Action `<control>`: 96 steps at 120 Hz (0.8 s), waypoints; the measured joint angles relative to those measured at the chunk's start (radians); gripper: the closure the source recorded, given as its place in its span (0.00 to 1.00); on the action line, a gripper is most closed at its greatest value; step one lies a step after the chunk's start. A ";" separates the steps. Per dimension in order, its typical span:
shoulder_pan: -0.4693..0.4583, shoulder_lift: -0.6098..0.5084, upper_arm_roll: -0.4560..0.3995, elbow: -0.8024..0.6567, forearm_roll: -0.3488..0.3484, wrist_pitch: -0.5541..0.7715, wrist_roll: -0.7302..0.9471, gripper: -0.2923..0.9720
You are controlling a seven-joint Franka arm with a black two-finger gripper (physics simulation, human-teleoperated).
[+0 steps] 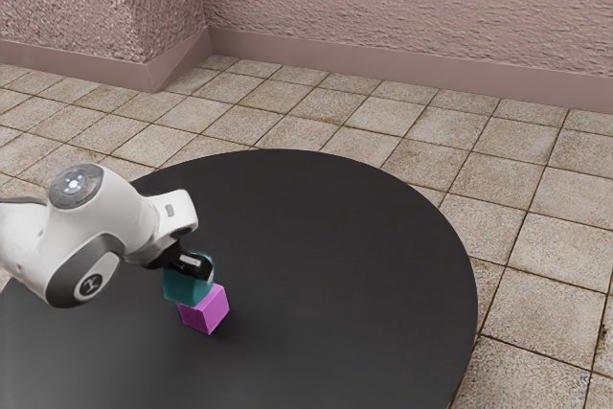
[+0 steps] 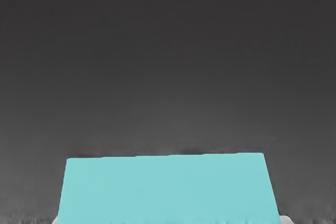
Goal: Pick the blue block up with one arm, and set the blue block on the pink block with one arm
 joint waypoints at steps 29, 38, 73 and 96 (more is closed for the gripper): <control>-0.006 0.035 0.001 0.019 0.002 -0.045 -0.073 0.48; -0.003 0.027 0.004 0.020 0.002 -0.041 -0.088 0.48; 0.007 0.089 0.007 0.050 0.006 0.033 -0.105 0.48; 0.010 0.089 0.012 0.037 0.008 0.071 -0.076 0.48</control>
